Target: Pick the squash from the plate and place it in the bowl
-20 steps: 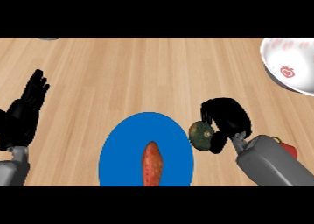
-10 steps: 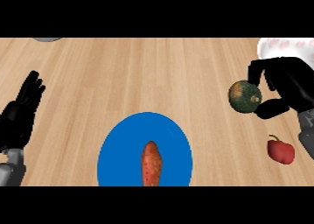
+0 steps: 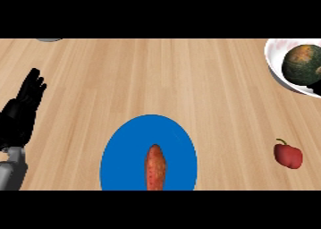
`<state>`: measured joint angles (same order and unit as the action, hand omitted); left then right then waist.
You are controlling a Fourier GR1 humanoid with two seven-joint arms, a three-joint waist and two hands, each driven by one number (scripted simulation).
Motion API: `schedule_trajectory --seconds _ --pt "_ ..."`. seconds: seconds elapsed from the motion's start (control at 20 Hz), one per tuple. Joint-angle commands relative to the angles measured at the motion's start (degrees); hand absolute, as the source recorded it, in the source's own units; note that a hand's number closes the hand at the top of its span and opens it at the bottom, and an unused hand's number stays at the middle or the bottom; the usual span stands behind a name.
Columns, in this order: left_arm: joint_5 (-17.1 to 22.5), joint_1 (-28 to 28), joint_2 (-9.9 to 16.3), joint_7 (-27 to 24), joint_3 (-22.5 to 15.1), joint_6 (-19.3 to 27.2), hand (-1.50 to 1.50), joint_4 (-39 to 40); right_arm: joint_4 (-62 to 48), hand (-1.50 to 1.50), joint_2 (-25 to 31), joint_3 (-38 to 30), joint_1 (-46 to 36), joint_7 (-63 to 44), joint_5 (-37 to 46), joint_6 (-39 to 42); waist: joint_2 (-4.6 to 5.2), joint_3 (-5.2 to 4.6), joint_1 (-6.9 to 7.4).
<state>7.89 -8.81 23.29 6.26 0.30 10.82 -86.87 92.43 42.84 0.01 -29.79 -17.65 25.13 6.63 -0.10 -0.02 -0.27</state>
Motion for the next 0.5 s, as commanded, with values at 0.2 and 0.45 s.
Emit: schedule_trajectory --seconds 0.2,0.45 --pt "0.17 -2.43 0.58 0.45 1.91 -3.22 0.00 1.54 -21.30 1.50 -1.51 -6.53 -8.57 11.01 -1.98 0.18 0.47 0.02 1.39" --pt "-2.61 -0.56 -3.42 -1.75 -0.64 -1.64 0.00 1.29 -37.44 1.50 0.19 -9.01 -15.69 19.83 -0.77 0.71 0.67 0.04 1.93"
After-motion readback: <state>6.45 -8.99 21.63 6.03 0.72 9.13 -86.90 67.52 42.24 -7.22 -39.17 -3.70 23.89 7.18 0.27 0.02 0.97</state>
